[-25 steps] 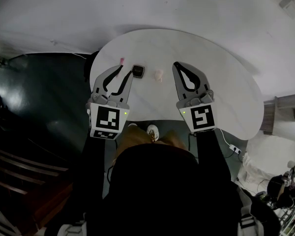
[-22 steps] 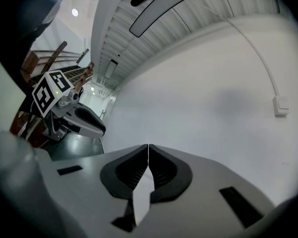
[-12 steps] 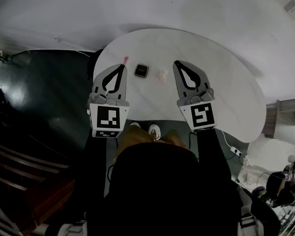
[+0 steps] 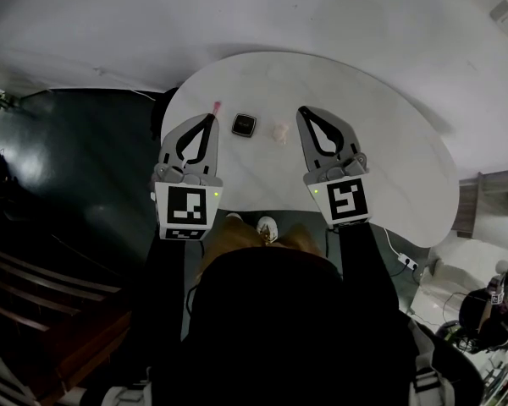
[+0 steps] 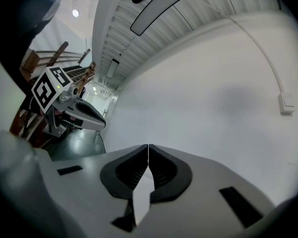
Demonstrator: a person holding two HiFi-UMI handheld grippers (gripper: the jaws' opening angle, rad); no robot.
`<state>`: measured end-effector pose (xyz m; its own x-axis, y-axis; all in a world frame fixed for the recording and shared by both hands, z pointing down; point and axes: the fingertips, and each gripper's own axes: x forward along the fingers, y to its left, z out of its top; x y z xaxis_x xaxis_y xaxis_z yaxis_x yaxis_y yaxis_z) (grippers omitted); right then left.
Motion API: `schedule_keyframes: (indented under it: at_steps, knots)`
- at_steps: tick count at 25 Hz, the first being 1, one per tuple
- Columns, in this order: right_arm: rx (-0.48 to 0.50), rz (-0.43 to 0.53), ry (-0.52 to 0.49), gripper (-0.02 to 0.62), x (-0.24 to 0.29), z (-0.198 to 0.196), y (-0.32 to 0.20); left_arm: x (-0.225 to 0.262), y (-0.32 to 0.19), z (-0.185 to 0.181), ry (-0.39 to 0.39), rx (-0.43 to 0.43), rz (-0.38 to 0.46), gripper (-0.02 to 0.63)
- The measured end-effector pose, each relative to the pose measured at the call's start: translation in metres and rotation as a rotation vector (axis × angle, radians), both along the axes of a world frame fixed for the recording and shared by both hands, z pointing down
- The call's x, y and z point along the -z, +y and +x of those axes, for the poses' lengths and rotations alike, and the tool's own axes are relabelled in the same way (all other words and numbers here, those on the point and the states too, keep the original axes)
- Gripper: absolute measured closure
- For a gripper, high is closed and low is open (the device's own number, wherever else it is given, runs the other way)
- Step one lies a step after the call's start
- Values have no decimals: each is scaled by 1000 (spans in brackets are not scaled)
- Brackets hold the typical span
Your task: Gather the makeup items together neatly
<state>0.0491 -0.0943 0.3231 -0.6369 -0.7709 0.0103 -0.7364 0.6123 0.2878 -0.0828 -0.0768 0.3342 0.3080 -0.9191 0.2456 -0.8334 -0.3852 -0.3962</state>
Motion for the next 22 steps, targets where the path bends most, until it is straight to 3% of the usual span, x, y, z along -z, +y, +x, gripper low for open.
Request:
schedule_keyframes:
  at_steps: [22]
  knots:
    - [-15, -28, 53, 569, -7, 2, -4, 2, -8, 1, -6, -5, 4, 591]
